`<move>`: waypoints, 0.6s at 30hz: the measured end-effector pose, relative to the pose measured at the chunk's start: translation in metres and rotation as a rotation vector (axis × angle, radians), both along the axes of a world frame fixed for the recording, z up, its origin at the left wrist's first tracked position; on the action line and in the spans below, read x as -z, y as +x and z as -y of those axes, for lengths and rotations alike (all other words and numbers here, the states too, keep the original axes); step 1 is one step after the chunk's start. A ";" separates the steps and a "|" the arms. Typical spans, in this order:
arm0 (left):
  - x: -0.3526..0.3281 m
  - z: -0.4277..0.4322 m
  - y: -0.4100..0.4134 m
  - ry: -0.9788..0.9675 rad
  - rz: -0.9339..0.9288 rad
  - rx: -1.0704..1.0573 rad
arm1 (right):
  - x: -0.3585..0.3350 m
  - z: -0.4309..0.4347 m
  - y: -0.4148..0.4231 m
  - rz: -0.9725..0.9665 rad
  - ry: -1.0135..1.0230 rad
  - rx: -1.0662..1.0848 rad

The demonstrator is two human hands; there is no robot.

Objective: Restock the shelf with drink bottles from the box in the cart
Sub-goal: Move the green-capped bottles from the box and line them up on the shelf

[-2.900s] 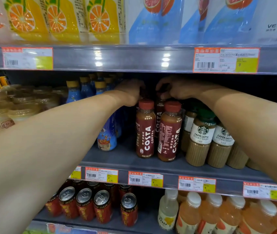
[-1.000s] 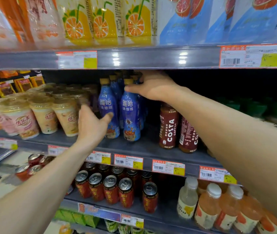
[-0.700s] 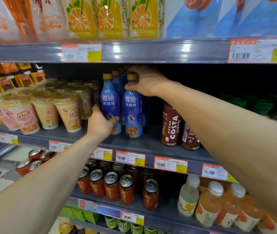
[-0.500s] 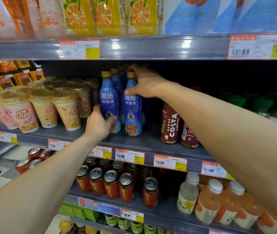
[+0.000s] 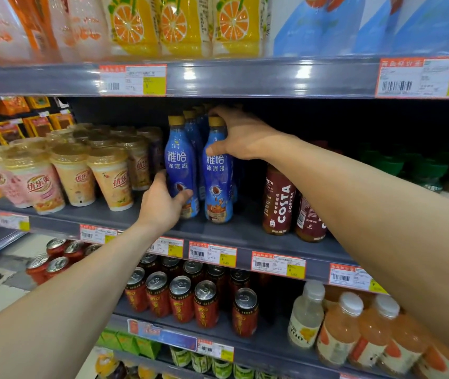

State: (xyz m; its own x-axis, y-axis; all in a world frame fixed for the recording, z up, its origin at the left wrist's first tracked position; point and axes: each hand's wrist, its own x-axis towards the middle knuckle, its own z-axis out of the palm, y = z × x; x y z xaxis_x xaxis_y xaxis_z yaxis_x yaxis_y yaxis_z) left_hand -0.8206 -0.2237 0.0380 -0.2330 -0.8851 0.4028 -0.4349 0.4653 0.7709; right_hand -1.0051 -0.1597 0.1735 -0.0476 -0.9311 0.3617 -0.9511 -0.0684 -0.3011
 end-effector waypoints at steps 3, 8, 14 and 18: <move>0.000 0.000 0.000 0.007 0.007 0.011 | 0.002 0.000 0.000 0.023 0.009 0.015; 0.000 -0.002 0.001 0.019 0.010 0.019 | 0.003 0.000 0.002 0.018 0.002 0.022; 0.000 -0.004 0.001 0.054 -0.016 0.009 | -0.002 -0.016 0.000 0.026 -0.065 0.056; -0.002 -0.014 0.002 -0.046 -0.055 -0.117 | -0.012 -0.047 -0.025 -0.042 -0.112 0.152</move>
State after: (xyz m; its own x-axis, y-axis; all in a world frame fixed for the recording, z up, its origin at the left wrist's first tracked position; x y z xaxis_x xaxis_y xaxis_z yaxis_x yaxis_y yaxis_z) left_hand -0.8188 -0.2095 0.0404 -0.1053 -0.8853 0.4529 -0.4459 0.4491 0.7743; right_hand -1.0302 -0.1132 0.1855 -0.1677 -0.8680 0.4673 -0.9646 0.0465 -0.2598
